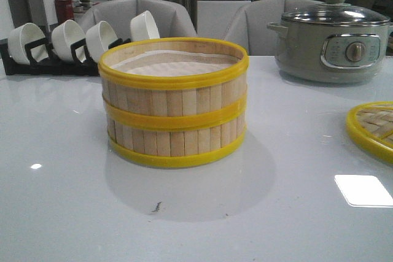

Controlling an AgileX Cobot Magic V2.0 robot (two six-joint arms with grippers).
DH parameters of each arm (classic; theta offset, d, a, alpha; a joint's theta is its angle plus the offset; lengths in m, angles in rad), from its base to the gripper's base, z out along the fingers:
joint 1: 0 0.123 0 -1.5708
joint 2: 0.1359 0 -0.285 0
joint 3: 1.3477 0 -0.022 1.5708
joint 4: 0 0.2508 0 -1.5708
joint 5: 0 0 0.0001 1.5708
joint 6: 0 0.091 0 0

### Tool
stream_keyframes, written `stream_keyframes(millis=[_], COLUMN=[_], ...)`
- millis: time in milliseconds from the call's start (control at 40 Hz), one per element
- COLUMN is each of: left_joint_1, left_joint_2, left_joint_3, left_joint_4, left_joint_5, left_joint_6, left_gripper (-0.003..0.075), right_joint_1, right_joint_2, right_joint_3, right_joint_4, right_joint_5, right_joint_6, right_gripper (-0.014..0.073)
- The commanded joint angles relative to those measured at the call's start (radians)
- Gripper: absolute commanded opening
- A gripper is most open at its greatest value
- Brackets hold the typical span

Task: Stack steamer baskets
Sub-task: 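Move the right gripper down over the center hub of the woven lid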

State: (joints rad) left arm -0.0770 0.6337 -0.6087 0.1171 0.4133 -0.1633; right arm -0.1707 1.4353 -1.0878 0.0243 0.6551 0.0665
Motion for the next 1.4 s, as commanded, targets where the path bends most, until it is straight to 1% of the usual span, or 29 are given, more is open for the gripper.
stream_keyframes(millis=[0,300,475,550,749,799,1374], left_joint_1=[-0.002,-0.002,-0.002,-0.002,-0.002,-0.002,-0.002], left_joint_2=[-0.003,-0.003,-0.003,-0.003,-0.003,-0.003,-0.003], left_joint_3=[-0.031,-0.031,-0.031,-0.031,-0.031,-0.031,-0.031], left_joint_4=[-0.004,-0.004,-0.004,-0.004,-0.004,-0.004,-0.004], left_joint_5=[-0.078,-0.078,-0.078,-0.078,-0.078,-0.078,-0.078], left_joint_6=[-0.012,-0.012,-0.012,-0.012,-0.012,-0.012,-0.012], left_gripper=[0.0085,0.0085,0.0085,0.0085,0.0085,0.0085,0.0085], right_joint_1=[-0.007,-0.007,-0.009,-0.01,-0.01,-0.01,-0.01], right_joint_2=[0.023,0.136,0.174,0.194,0.233,0.237,0.298], right_joint_3=[-0.063,-0.091,-0.093,-0.102,-0.152,-0.154,-0.154], right_joint_4=[0.003,0.003,0.003,0.003,0.003,0.003,0.003], right_joint_5=[-0.044,-0.053,-0.098,-0.096,-0.07,-0.075,-0.067], right_joint_6=[0.001,0.001,0.001,0.001,0.001,0.001,0.001], right_gripper=[0.0442,0.0442,0.0442,0.0441,0.0359,0.0351,0.0351])
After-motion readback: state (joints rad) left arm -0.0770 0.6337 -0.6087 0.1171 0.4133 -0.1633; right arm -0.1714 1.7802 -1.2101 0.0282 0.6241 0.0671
